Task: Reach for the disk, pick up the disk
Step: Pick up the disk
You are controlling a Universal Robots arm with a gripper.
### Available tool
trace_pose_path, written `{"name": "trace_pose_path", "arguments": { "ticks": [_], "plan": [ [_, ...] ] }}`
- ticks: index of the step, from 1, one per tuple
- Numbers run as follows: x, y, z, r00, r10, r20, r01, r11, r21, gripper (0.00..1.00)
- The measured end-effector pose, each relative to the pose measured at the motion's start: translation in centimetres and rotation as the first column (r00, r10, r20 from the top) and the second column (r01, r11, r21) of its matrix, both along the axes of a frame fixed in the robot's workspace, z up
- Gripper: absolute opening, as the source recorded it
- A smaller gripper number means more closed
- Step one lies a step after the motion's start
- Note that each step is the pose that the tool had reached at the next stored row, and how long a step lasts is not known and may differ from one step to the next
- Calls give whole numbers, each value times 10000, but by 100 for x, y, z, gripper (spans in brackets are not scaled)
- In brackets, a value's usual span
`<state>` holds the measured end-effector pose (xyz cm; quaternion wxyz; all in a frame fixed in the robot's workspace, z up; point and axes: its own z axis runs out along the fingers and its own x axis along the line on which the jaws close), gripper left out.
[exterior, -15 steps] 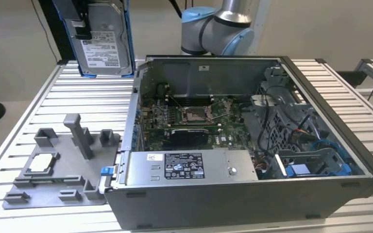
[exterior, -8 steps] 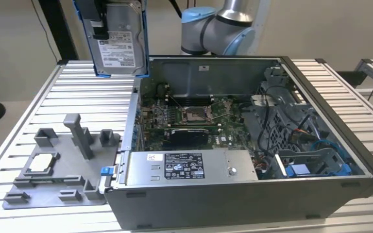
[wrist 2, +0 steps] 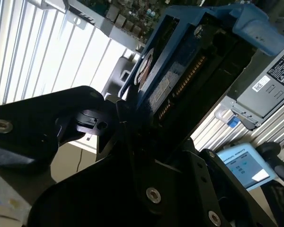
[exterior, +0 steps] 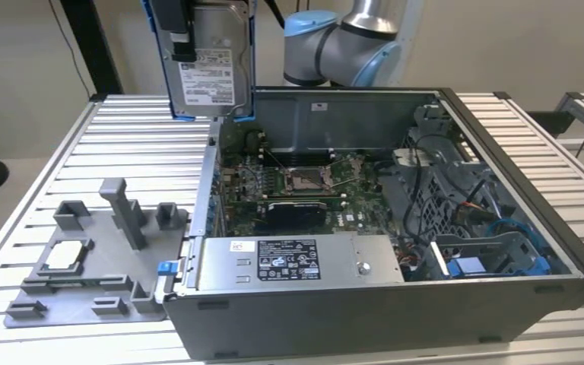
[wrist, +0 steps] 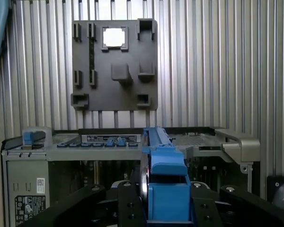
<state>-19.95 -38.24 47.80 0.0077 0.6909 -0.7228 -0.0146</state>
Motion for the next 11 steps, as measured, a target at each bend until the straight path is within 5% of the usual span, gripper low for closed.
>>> {"name": "trace_pose_path", "arguments": {
  "ticks": [11],
  "plan": [
    [295,-2,0,10000,1,0,-1,10000,0,0]
  ]
}}
